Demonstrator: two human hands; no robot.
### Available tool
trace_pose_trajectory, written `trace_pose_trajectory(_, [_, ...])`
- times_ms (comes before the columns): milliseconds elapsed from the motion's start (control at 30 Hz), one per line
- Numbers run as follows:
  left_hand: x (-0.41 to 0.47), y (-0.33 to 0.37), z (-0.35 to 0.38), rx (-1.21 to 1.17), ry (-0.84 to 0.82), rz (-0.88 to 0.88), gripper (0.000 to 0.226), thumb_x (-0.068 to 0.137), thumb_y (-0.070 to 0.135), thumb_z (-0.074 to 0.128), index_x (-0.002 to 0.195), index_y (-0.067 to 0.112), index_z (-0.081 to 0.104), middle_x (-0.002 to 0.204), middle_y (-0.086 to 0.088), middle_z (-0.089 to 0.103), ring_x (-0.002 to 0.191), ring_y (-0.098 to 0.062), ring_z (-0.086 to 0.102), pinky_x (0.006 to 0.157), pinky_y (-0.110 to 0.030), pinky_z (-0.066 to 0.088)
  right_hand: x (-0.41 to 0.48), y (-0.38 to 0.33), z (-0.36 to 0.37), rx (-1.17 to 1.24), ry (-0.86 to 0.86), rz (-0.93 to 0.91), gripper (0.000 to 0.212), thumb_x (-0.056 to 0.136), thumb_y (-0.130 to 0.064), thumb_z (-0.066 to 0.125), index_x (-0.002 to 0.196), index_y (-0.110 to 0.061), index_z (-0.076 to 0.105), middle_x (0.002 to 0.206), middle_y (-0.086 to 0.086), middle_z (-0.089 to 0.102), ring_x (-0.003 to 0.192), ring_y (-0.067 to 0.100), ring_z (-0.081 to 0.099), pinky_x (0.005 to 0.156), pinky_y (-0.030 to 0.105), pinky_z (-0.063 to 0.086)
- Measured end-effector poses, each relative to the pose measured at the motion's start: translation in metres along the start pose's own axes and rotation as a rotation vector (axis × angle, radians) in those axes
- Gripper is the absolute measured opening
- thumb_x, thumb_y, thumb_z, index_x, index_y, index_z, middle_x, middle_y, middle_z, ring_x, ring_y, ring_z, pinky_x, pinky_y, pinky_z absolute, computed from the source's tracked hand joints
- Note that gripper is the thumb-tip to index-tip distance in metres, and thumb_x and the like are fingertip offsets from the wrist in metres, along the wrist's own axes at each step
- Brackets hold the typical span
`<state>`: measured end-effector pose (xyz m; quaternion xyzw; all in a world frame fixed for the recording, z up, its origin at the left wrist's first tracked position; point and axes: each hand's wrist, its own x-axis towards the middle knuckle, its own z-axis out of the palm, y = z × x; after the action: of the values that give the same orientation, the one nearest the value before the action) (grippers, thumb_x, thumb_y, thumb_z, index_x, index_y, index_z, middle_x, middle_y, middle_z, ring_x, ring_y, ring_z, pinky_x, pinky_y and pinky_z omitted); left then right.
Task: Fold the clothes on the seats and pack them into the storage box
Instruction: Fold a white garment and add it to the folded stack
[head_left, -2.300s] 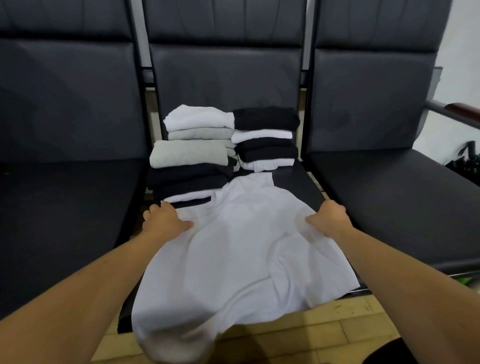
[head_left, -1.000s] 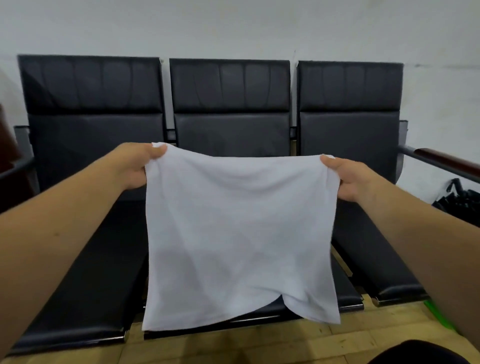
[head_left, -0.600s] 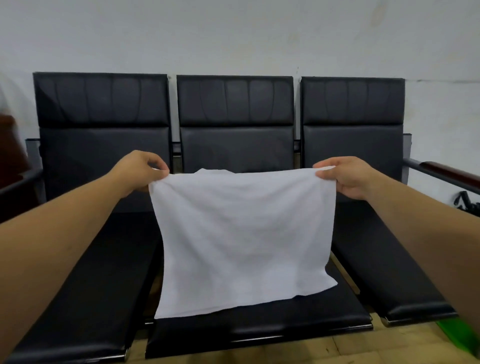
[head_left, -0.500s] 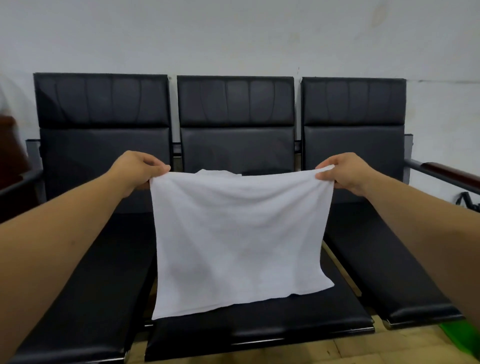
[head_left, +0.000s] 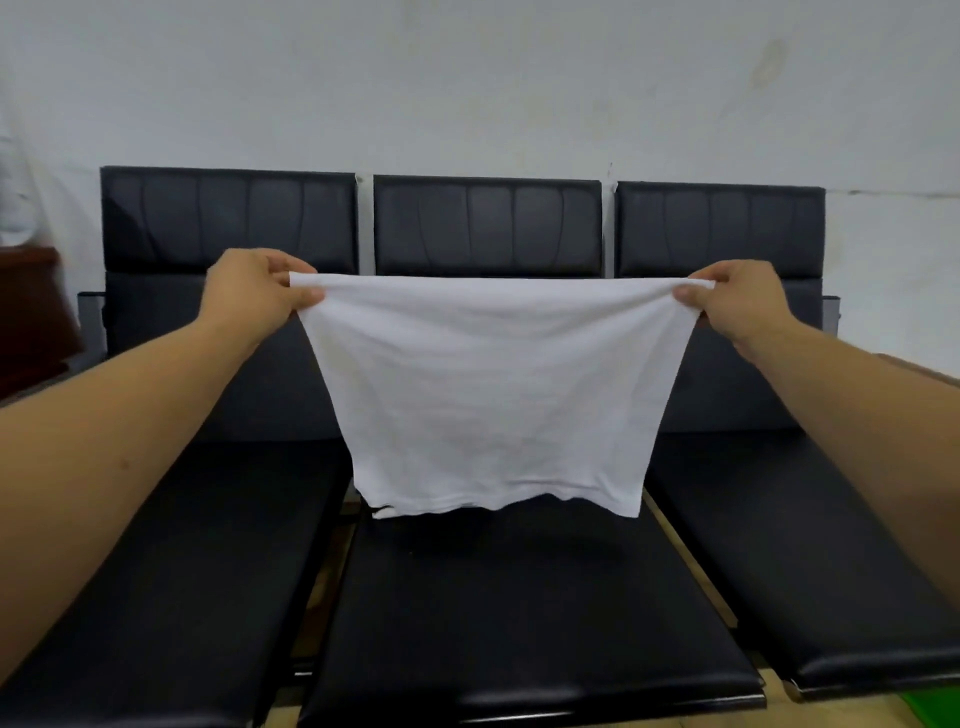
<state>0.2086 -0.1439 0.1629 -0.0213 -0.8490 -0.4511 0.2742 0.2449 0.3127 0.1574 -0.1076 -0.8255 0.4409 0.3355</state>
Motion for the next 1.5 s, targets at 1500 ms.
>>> trace_pose_trajectory(1500, [-0.151, -0.194, 0.116, 0.179, -0.734, -0.733, 0.070, 0.086, 0.047, 0.072, 0.135, 0.002, 0.049, 0.130, -0.011, 0.056, 0.109, -0.026, 0.057, 0.082, -0.039, 0.051, -0.193, 0.148, 0.147, -0.526, -0.567, 0.033, 0.033, 0.098, -0.021, 0.058, 0.127, -0.005, 0.055, 0.127, 0.016, 0.049, 0.110, 0.033, 0.056, 0.094, 0.035, 0.044])
